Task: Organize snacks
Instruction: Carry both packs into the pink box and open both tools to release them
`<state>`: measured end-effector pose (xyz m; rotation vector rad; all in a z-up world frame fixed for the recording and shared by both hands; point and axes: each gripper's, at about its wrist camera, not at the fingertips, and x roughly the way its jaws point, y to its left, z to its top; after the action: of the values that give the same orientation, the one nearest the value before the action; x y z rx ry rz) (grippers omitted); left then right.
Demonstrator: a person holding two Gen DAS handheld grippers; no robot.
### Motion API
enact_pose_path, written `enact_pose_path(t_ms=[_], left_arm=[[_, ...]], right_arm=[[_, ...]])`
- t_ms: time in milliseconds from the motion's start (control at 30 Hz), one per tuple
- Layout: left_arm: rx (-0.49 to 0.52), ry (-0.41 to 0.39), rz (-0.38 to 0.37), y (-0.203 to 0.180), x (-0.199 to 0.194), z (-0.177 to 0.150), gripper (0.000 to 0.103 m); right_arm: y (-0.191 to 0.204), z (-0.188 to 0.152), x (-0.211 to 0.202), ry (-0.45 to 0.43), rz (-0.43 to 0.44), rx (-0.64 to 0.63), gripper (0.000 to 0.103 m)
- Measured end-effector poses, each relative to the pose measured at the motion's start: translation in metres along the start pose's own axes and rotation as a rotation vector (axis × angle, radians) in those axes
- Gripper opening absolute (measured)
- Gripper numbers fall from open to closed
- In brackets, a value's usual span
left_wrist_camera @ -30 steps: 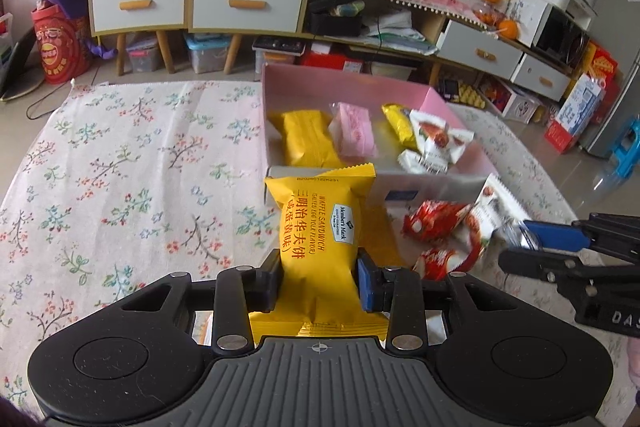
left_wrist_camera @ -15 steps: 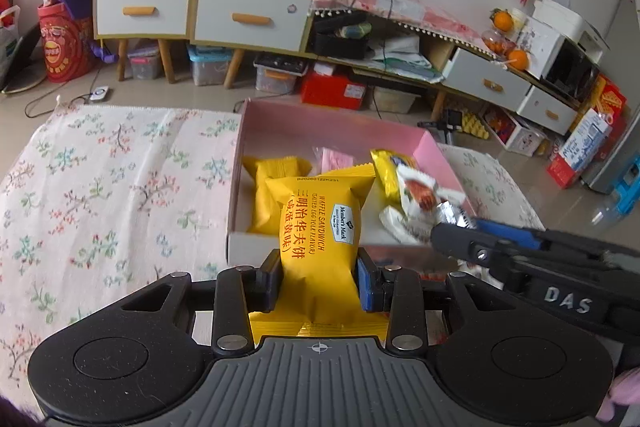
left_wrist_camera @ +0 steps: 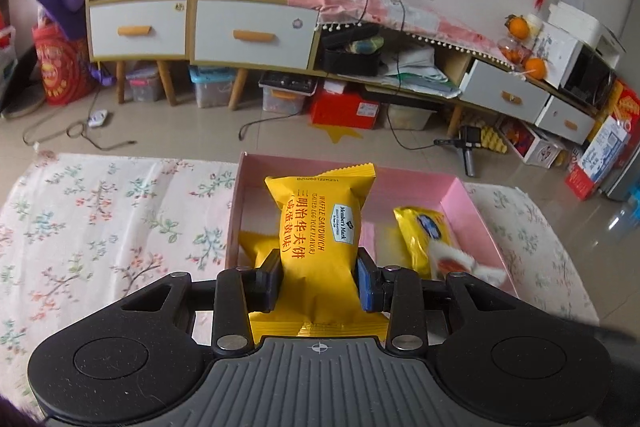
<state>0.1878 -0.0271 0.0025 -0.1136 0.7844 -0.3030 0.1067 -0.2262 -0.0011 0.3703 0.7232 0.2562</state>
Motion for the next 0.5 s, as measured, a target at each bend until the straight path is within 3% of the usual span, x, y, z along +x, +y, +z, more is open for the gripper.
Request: enact_pose_path(t_ms=[200, 500], left_arm=[[-0.02, 0.038, -0.02, -0.001, 0.032, 0.011, 0.034], [0.06, 0.059, 0.093, -0.016, 0.056, 0.022, 0.034]], right_arm=[[-0.004, 0.003, 0.01, 0.004, -0.021, 0.026, 0.034], [-0.009, 0.001, 0.022, 0.012, -0.061, 0.021, 0.034]])
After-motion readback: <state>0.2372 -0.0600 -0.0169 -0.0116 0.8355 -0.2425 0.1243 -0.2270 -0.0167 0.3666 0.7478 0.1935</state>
